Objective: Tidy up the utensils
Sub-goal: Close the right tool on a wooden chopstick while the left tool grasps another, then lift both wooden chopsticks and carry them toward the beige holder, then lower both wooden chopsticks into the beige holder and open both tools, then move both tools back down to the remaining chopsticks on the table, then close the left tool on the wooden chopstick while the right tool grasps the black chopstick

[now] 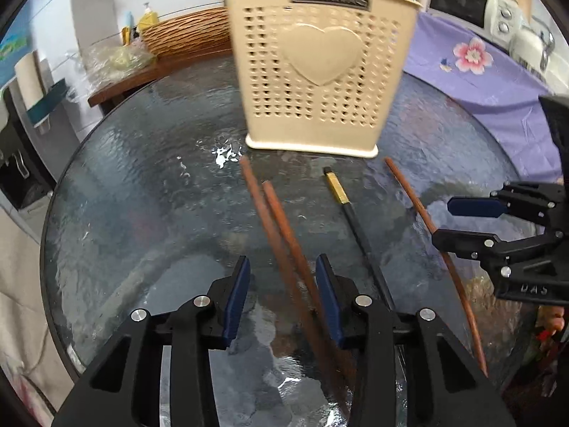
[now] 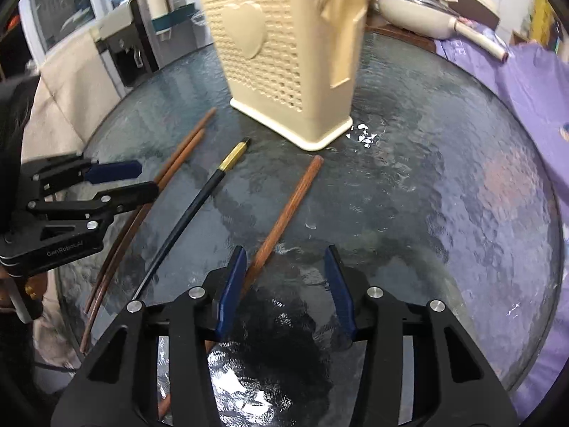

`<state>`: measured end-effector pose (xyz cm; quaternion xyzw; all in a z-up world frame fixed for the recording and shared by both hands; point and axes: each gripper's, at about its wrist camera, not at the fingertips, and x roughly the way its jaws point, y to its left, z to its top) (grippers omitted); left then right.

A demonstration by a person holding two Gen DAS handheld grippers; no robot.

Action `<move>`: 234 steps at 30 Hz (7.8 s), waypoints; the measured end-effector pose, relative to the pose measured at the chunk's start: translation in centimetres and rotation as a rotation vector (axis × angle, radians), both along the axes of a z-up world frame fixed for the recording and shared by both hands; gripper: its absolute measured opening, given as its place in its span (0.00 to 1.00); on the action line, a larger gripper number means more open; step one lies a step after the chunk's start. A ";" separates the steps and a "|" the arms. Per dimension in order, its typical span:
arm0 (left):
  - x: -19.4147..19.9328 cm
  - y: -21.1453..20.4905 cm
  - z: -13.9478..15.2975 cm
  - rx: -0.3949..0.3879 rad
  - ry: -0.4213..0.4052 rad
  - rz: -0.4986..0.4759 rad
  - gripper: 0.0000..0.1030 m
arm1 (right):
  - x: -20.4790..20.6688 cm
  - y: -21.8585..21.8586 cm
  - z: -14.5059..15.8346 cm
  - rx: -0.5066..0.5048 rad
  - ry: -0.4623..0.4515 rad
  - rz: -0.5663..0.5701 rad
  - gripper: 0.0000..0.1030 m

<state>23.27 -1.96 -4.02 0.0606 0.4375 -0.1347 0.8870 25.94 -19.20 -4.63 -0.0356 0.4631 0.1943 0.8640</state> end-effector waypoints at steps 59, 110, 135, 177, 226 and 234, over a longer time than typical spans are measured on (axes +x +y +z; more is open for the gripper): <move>6.1 6.0 0.4 -0.015 0.003 0.215 0.07 | 3.9 1.9 0.2 -0.014 -0.083 -0.116 0.08; -0.6 -1.7 24.9 -0.166 -0.522 -0.029 0.07 | -1.4 -1.6 27.1 0.295 -0.547 0.052 0.07; 7.7 -3.6 23.5 -0.184 -0.504 0.097 0.06 | 6.0 -0.7 25.8 0.228 -0.553 -0.068 0.08; 1.3 2.3 13.0 -0.171 -0.396 0.183 0.87 | -1.1 0.2 16.8 0.127 -0.605 -0.039 0.70; 3.9 1.3 -0.9 0.031 -0.022 0.165 0.15 | -0.3 5.7 1.2 -0.028 -0.157 -0.030 0.74; 5.2 2.1 -0.9 0.034 -0.009 0.163 0.07 | 1.9 7.8 -0.5 -0.051 -0.073 -0.010 0.60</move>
